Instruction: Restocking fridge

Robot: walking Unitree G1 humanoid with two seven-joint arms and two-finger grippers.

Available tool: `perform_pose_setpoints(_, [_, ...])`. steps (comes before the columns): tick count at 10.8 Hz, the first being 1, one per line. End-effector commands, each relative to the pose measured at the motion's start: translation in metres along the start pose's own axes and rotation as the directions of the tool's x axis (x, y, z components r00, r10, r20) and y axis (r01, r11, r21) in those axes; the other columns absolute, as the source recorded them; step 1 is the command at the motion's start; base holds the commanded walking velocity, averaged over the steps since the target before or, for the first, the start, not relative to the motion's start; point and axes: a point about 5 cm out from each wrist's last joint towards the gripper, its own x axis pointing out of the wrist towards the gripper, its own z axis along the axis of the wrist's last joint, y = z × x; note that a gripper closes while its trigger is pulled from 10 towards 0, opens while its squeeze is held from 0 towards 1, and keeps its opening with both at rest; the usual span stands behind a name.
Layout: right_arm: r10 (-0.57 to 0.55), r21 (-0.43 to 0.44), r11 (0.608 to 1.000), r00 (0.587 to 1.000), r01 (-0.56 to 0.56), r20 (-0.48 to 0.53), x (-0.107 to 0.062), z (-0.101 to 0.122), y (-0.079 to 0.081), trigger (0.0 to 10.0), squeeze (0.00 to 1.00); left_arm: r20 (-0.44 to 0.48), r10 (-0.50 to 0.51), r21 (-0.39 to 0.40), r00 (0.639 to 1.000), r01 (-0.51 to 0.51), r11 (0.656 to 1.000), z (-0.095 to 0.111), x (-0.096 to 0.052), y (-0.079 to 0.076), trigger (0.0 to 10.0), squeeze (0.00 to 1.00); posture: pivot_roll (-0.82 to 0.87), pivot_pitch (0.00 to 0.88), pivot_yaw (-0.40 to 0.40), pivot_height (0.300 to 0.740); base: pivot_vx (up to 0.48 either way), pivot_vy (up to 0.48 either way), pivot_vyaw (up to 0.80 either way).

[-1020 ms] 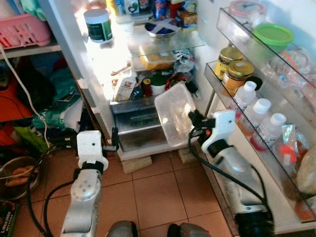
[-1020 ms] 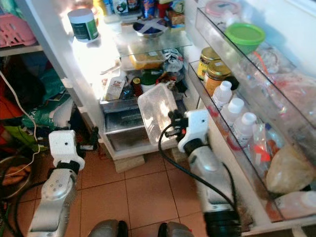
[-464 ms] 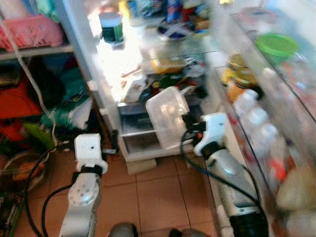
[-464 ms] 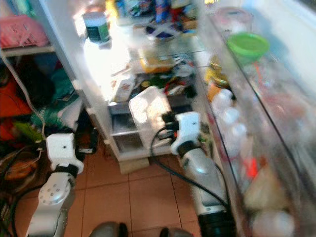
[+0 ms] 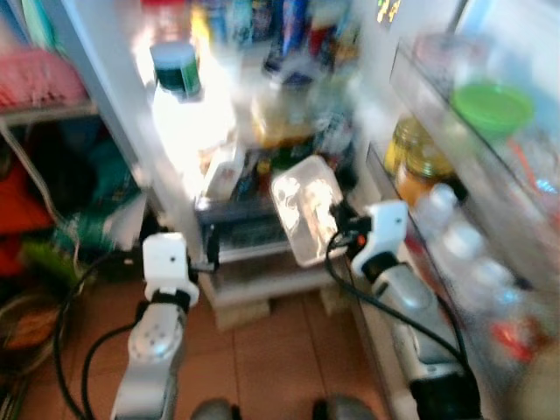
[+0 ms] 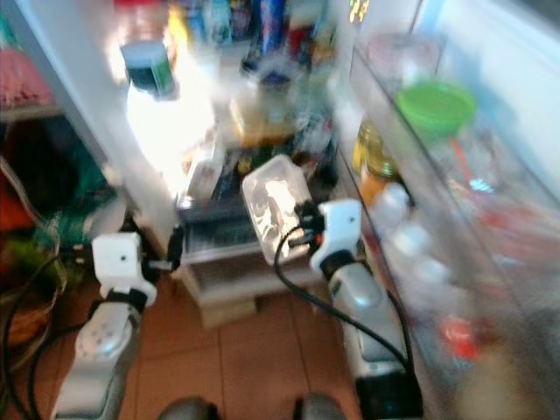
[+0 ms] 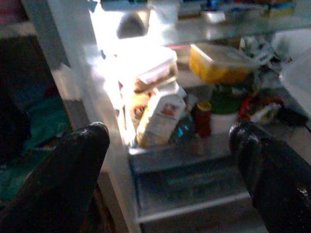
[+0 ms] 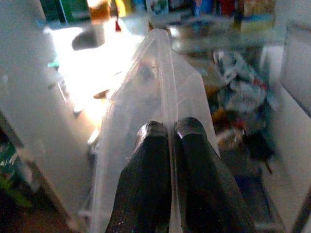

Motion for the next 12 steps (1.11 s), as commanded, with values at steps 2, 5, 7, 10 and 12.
perform_pose_setpoints(2, [0.025,0.012,1.000,1.000,-0.025,0.007,0.003,0.000,0.008,10.0,0.00,-0.021,0.029,0.020,0.999,-0.029,0.999,-0.003,-0.003,0.009,10.0,0.00,-0.01,0.101,0.016,0.740,0.283,0.000,0.00])
perform_pose_setpoints(5, [0.039,0.018,0.999,0.999,-0.040,0.008,0.011,0.002,0.011,10.0,0.00,-0.024,0.027,0.025,0.999,-0.026,0.999,-0.002,-0.004,0.009,10.0,0.00,0.00,0.110,0.026,0.740,0.280,0.000,0.00])
perform_pose_setpoints(7, [0.036,0.036,0.999,0.999,-0.037,0.022,0.016,0.005,0.011,10.0,0.00,-0.028,0.023,0.037,0.999,-0.022,0.999,-0.002,-0.007,0.013,10.0,0.00,0.02,0.116,0.039,0.740,0.306,0.000,0.00])
perform_pose_setpoints(10, [0.045,0.089,0.995,0.997,-0.051,0.062,0.021,0.010,0.010,10.0,0.00,-0.036,0.019,0.060,0.999,-0.017,0.998,-0.002,-0.007,0.017,10.0,0.00,0.03,0.113,0.054,0.740,0.266,0.000,0.00])
perform_pose_setpoints(12, [0.032,0.116,0.992,0.996,-0.042,0.086,0.025,0.015,0.004,10.0,0.00,-0.032,0.009,0.064,0.999,-0.007,0.998,-0.001,-0.007,0.017,10.0,0.00,0.03,0.108,0.057,0.740,0.294,0.000,0.00])
